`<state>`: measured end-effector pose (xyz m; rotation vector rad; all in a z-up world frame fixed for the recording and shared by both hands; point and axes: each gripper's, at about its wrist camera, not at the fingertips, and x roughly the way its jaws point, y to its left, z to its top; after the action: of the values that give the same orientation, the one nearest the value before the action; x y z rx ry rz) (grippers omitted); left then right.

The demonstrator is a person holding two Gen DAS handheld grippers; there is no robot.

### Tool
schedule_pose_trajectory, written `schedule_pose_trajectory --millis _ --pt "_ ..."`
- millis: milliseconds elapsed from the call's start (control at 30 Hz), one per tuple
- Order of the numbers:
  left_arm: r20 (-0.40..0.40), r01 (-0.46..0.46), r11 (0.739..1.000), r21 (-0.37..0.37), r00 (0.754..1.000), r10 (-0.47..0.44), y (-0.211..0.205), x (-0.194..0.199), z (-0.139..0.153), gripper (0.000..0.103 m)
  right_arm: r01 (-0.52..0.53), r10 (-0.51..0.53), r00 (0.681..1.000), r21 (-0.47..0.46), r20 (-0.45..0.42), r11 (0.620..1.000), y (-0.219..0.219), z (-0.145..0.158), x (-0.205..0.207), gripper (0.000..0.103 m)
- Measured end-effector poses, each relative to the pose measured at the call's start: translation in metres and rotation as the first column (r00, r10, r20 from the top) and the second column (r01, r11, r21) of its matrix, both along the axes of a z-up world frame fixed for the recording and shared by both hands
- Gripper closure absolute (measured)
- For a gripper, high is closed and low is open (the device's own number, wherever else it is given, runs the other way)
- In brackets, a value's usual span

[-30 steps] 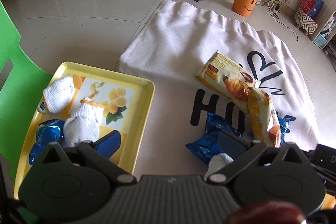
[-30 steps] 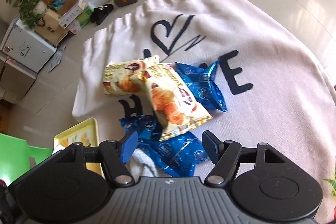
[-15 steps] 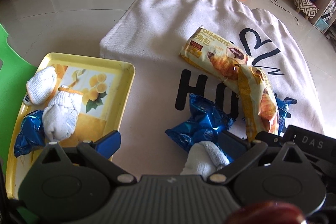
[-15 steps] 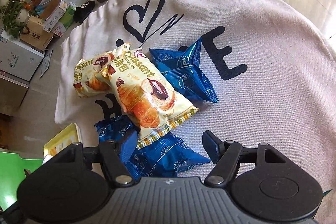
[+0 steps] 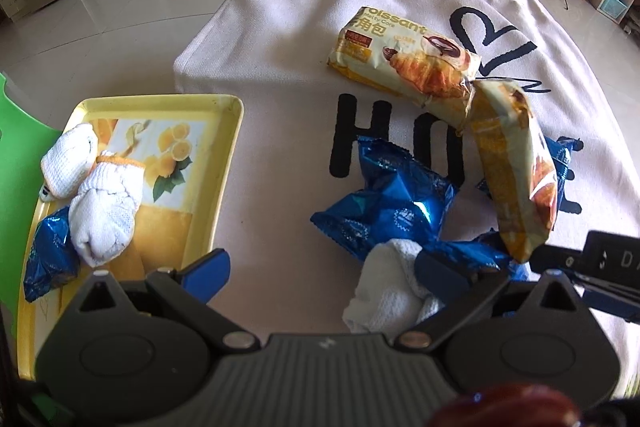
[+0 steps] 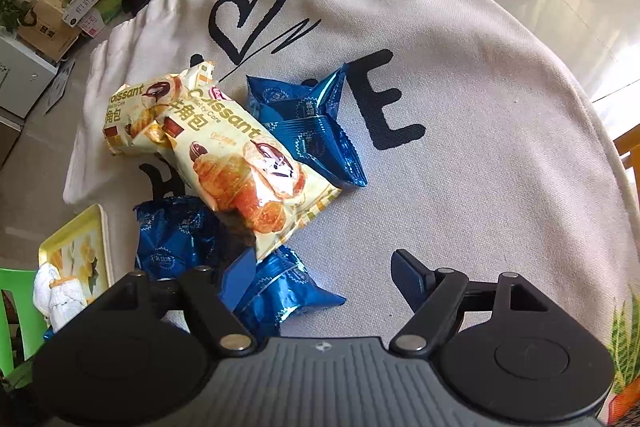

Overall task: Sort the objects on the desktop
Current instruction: 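Close the left tool on the white glove while the right tool closes on the blue pack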

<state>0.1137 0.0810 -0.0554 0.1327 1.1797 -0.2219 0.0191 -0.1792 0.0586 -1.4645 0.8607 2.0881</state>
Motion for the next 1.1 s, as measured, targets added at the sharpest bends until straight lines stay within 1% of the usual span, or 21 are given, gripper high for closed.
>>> schedule_pose_trajectory --millis 67,133,267,333,367,433,500,633,733,767,800,933,1100 --pt "-0.004 0.003 1.0 -0.002 1.0 -0.003 0.0 -0.001 -0.002 0.001 -0.001 -0.001 0.998 0.023 0.068 1.0 0.003 -0.004 0.005 0.028" --pt "-0.009 -0.001 1.0 0.003 1.0 0.001 0.001 -0.003 -0.003 0.001 0.02 -0.022 0.996 0.017 0.092 1.0 0.01 -0.008 0.015 0.028" --pt "-0.022 0.005 1.0 0.002 1.0 -0.005 0.004 -0.01 -0.004 0.001 0.065 -0.063 0.998 -0.062 0.022 0.996 0.025 -0.007 0.031 0.028" --pt "-0.024 0.008 1.0 0.002 1.0 -0.008 0.006 -0.011 -0.004 0.001 0.084 -0.088 0.996 -0.114 -0.033 0.99 0.027 -0.005 0.033 0.028" --pt "-0.027 0.013 1.0 0.003 1.0 -0.012 0.007 -0.012 -0.004 0.001 0.081 -0.089 0.995 -0.138 -0.046 0.987 0.027 -0.005 0.031 0.028" --pt "-0.032 0.027 1.0 0.001 0.999 -0.027 0.008 -0.015 -0.003 0.001 0.041 -0.057 0.995 -0.186 -0.085 0.982 0.018 -0.006 0.024 0.028" --pt "-0.041 0.044 0.999 -0.006 0.998 -0.045 0.009 -0.019 -0.003 0.001 0.009 -0.029 0.995 -0.198 -0.096 0.98 0.009 -0.008 0.018 0.028" --pt "-0.07 0.062 0.998 -0.032 0.996 -0.064 0.013 -0.024 -0.005 0.001 -0.009 -0.017 0.994 -0.237 -0.108 0.972 -0.003 -0.016 0.004 0.028" --pt "-0.091 0.069 0.996 -0.048 0.993 -0.074 0.014 -0.024 -0.005 0.001 -0.007 -0.014 0.995 -0.217 -0.095 0.976 -0.01 -0.022 -0.006 0.027" --pt "-0.1 0.073 0.996 -0.052 0.992 -0.078 0.014 -0.024 -0.006 0.001 -0.008 -0.011 0.996 -0.21 -0.086 0.978 -0.013 -0.024 -0.009 0.025" --pt "-0.106 0.078 0.995 -0.057 0.991 -0.084 0.015 -0.024 -0.006 0.001 -0.011 -0.006 0.997 -0.207 -0.083 0.978 -0.016 -0.026 -0.01 0.021" --pt "-0.144 0.095 0.992 -0.085 0.984 -0.107 0.017 -0.026 -0.009 0.001 -0.048 0.041 0.998 -0.159 -0.047 0.986 -0.022 -0.027 -0.012 0.021" --pt "-0.209 0.125 0.983 -0.131 0.966 -0.15 0.012 -0.035 -0.015 0.001 -0.054 0.055 0.998 -0.133 0.002 0.99 -0.016 -0.022 0.0 0.021"
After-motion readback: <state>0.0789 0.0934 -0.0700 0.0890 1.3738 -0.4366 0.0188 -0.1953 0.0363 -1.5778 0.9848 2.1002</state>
